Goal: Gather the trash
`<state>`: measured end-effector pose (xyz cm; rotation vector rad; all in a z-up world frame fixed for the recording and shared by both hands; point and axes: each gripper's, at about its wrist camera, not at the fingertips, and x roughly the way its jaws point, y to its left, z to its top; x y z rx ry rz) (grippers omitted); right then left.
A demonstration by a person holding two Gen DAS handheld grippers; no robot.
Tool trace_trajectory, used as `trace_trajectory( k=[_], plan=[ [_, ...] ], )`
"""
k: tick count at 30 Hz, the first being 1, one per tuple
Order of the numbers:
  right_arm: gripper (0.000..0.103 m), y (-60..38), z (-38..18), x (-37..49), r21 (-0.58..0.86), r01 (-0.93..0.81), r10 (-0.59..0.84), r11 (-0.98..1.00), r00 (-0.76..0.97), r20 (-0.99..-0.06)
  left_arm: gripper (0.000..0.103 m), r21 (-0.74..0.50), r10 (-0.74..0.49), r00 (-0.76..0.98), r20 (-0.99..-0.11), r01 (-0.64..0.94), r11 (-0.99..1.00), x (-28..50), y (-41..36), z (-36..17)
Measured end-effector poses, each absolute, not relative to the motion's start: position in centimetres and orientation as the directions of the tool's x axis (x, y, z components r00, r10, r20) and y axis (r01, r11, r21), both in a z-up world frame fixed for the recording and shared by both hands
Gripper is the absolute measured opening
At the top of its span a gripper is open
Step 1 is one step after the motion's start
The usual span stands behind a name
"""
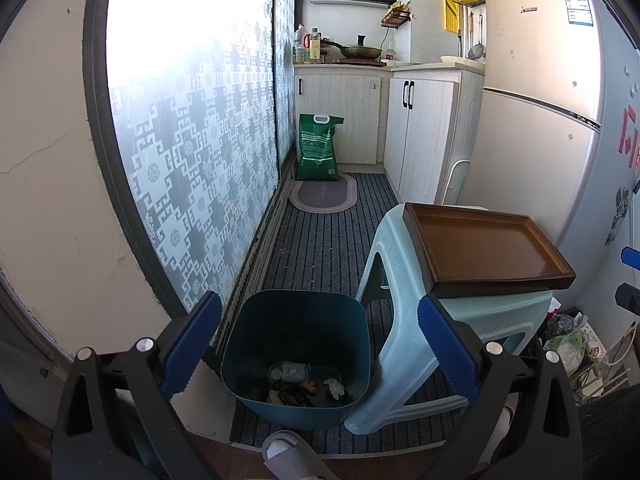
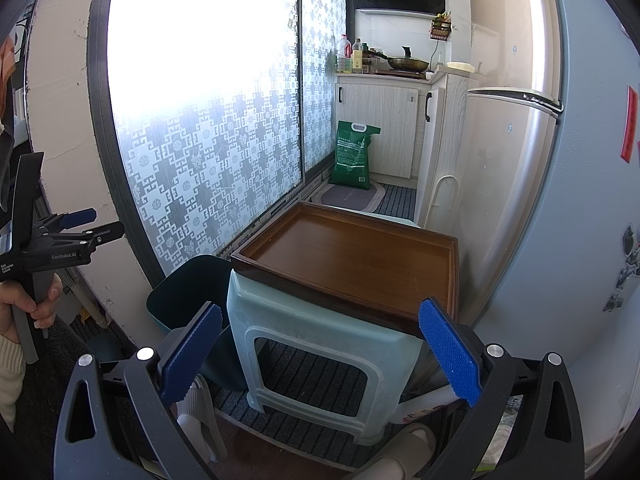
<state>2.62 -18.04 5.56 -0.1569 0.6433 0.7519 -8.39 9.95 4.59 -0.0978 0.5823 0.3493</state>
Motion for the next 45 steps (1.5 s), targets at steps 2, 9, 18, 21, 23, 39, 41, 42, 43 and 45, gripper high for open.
trace_trajectory(
  k=[2,9,18,21,23,39,41,42,43,45],
  plan=[
    [0.100,-18.09,5.62,2.63,0.091,-0.678,0.586,0.729,0.550,-0.595,0.100,0.011,0.297,0.779,-0.552,-0.350,0.937,-8.42,10.05,4.57],
    [0.100,-18.09,5.60,2.63,0.091,-0.678,0.586,0.729,0.550,-0.595,0.100,0.019,0.300,0.780,-0.549,-0.347,0.938,-8.46,9.83,4.56],
    [0.100,-18.15,5.64,2.65,0.089,-0.680,0.586,0.728,0.549,-0.596,0.100,0.024,0.297,0.783,-0.546,-0.340,0.940,-8.37,9.64,4.68],
    [0.100,-18.08,5.61,2.64,0.091,-0.678,0.586,0.729,0.550,-0.595,0.100,0.024,0.297,0.784,-0.545,-0.339,0.940,-8.40,9.70,4.69],
    [0.100,-18.12,5.61,2.67,0.091,-0.678,0.586,0.729,0.550,-0.595,0.100,0.024,0.297,0.784,-0.545,-0.339,0.940,-8.42,9.71,4.70],
    [0.100,-18.08,5.63,2.69,0.091,-0.679,0.586,0.729,0.549,-0.596,0.100,0.032,0.302,0.784,-0.542,-0.341,0.940,-8.44,9.64,4.55],
    [0.100,-18.11,5.65,2.69,0.091,-0.679,0.586,0.729,0.548,-0.597,0.100,0.031,0.301,0.783,-0.545,-0.341,0.940,-8.42,9.72,4.50],
    [0.100,-18.12,5.67,2.70,0.091,-0.679,0.585,0.728,0.548,-0.597,0.100,0.031,0.302,0.782,-0.546,-0.341,0.940,-8.41,9.74,4.48],
    [0.100,-18.09,5.63,2.70,0.091,-0.679,0.585,0.728,0.548,-0.597,0.100,0.030,0.300,0.781,-0.547,-0.340,0.940,-8.40,9.76,4.46],
    [0.100,-18.09,5.64,2.70,0.091,-0.679,0.586,0.729,0.549,-0.597,0.100,0.030,0.300,0.781,-0.547,-0.340,0.940,-8.40,9.82,4.44]
  ],
)
